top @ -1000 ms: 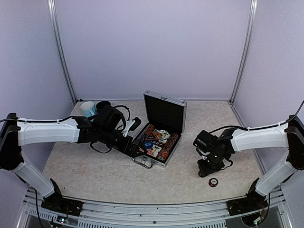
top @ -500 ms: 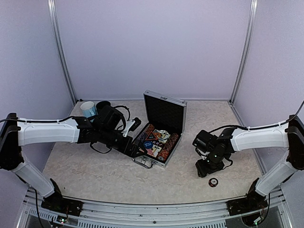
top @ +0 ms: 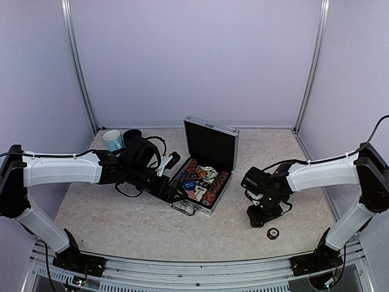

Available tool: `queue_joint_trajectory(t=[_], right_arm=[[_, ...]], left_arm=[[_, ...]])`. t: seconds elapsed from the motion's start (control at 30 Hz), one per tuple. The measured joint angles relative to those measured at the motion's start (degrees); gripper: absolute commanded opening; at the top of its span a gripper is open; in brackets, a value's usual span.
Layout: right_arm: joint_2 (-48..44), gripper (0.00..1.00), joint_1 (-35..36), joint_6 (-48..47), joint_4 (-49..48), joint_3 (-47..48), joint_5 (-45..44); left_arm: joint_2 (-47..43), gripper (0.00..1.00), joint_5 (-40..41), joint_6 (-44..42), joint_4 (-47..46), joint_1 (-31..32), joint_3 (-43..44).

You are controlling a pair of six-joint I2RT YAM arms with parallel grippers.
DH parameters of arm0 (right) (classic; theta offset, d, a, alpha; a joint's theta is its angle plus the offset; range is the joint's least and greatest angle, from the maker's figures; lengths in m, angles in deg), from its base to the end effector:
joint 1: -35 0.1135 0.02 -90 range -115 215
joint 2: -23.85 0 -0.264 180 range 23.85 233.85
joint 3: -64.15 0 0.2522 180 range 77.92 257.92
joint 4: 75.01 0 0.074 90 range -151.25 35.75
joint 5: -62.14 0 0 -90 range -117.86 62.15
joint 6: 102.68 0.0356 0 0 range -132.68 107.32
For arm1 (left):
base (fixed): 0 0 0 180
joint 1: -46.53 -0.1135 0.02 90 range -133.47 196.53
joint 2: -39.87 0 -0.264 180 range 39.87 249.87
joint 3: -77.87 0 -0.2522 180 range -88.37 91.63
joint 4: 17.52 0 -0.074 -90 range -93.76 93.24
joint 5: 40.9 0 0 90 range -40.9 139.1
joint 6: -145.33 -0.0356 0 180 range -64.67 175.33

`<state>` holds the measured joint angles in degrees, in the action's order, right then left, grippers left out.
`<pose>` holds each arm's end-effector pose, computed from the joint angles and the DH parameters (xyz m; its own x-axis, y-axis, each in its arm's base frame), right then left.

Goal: Pack up texas hold em set
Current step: Pick up the pile of poker chips from the center of the board.

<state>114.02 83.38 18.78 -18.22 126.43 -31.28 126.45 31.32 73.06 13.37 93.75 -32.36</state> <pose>0.1702 0.1884 0.1505 -0.9517 -0.2867 -0.1101 -0.2883 0.9575 -0.0023 0.2082 -0.2410 0.2243 -0.7338 0.3661 -0.5723 0.6457 0.6377 -0.4201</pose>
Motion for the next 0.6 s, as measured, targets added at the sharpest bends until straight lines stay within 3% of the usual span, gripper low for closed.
queue_joint_trajectory(t=[0.6], right_arm=[[0.7,0.43,-0.6,-2.1,0.4,0.5,1.7]], left_arm=[[0.0,0.99,0.0,0.0,0.0,0.0,0.0]])
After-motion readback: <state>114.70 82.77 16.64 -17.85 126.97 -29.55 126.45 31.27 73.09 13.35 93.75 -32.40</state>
